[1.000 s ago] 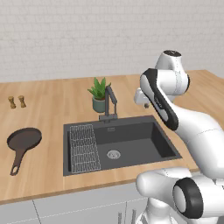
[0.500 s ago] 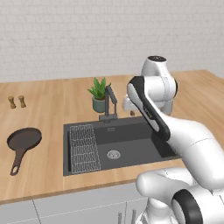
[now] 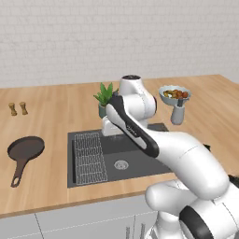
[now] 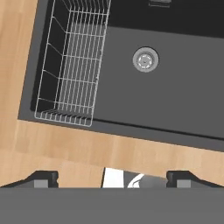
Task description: Pick the pan and sponge and place them into the sink. Then turn on the water.
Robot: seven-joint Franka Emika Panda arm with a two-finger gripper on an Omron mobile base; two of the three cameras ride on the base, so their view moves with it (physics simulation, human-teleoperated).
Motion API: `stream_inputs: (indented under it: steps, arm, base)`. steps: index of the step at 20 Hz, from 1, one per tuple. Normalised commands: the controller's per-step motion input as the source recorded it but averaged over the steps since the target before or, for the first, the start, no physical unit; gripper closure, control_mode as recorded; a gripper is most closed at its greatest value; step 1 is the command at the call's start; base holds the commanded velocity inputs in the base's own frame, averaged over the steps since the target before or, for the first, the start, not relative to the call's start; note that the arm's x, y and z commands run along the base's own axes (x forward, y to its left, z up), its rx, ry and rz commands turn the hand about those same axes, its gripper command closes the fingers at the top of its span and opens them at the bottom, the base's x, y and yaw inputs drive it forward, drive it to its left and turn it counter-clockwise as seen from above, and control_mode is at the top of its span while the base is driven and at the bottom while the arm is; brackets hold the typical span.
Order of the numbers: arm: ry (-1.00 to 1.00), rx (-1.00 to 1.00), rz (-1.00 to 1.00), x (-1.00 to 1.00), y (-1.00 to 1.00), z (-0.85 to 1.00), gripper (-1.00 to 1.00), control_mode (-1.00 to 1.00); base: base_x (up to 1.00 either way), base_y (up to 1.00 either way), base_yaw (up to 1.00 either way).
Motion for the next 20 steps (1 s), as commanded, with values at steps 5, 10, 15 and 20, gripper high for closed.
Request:
stream_inputs:
  steps: [5, 10, 15, 20]
  arm:
    - [0.16, 0.00, 0.03, 0.00, 1.00, -0.20, -1.00, -1.00]
    - [0.08, -0.02, 0.00, 0.00, 1.00, -0.05, -1.00, -1.00]
    - [0.01, -0.07, 0.00, 0.01, 1.00, -0.22, -1.00, -1.00]
    - [0.00, -0.09, -0.03, 0.04, 1.00, -0.06, -1.00, -1.00]
  base:
    - [0.00, 0.00, 0.00]
    - [0.00, 0.00, 0.00]
    - [0.00, 0.00, 0.00]
    - [0.00, 0.00, 0.00]
